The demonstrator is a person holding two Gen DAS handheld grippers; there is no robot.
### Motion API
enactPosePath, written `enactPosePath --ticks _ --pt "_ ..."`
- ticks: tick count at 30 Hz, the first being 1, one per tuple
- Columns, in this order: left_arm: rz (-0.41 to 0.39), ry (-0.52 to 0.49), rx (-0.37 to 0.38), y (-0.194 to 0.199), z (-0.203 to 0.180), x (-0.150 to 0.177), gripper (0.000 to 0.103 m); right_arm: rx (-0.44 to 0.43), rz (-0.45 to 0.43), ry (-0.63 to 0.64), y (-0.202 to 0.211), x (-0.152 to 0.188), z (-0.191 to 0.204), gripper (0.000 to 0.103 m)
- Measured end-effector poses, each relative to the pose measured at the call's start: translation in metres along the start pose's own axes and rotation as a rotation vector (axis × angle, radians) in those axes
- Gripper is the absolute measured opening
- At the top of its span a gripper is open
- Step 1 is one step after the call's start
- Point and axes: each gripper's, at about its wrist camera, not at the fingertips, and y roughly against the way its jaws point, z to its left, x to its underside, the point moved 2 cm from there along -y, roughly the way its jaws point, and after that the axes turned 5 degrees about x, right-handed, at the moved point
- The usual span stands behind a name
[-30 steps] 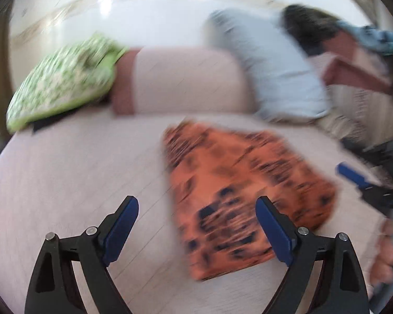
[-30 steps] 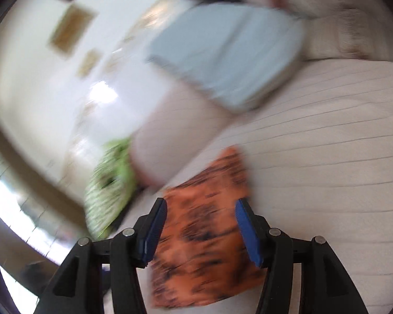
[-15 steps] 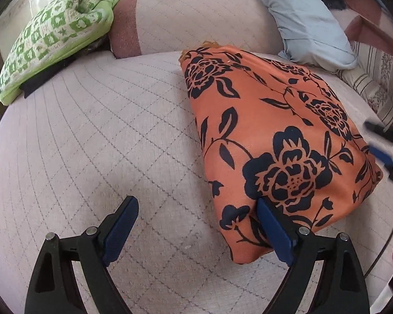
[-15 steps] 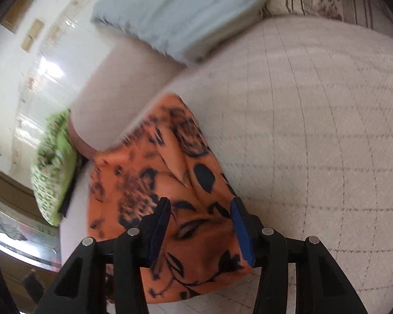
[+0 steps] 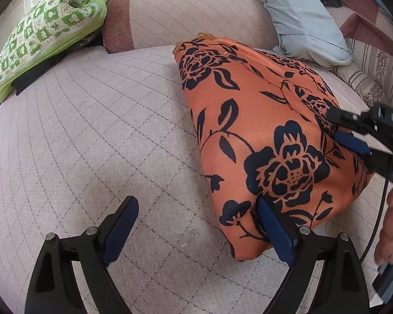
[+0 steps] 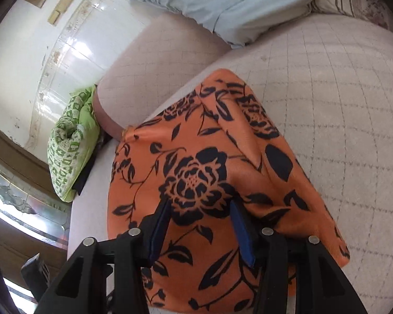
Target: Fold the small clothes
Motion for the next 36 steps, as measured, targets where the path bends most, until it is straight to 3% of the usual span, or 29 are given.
enactPosePath --ticks 6,12,17,19,22,26,30,32,34,36 --pt "0.001 0.008 0.022 -0.001 0.003 0.002 0.093 0.045 -0.039 0.023 -0.002 -0.025 0.003 0.051" --pt "0.002 0.009 0.067 -0.001 0.007 0.006 0.093 0.146 -0.002 0.099 -0.029 -0.060 0.010 0.052" --pt "0.019 0.030 0.098 -0.003 0.012 0.006 0.093 0.158 0.077 0.035 -0.036 -0.083 0.013 0.054" --pt "0.028 0.047 0.106 -0.003 0.014 0.005 0.093 0.100 0.038 0.024 -0.024 -0.090 0.022 0.055" --pt "0.034 0.050 0.113 -0.003 0.014 0.005 0.093 0.007 0.038 0.116 -0.015 -0.091 0.053 0.055" --pt "0.041 0.053 0.116 -0.006 0.014 0.003 0.093 -0.088 0.161 0.244 -0.035 -0.071 0.102 0.055" --pt "0.040 0.046 0.114 -0.011 0.014 -0.001 0.093 0.055 0.265 0.338 -0.095 -0.065 0.123 0.053" --pt "0.036 0.050 0.117 -0.012 0.015 -0.004 0.093 0.182 0.240 0.417 -0.124 -0.072 0.128 0.038" --pt "0.034 0.052 0.121 -0.014 0.017 -0.006 0.093 0.246 0.226 0.458 -0.139 -0.078 0.136 0.038" --pt "0.039 0.052 0.124 -0.014 0.017 -0.008 0.094 0.296 0.244 0.422 -0.142 -0.085 0.143 0.038"
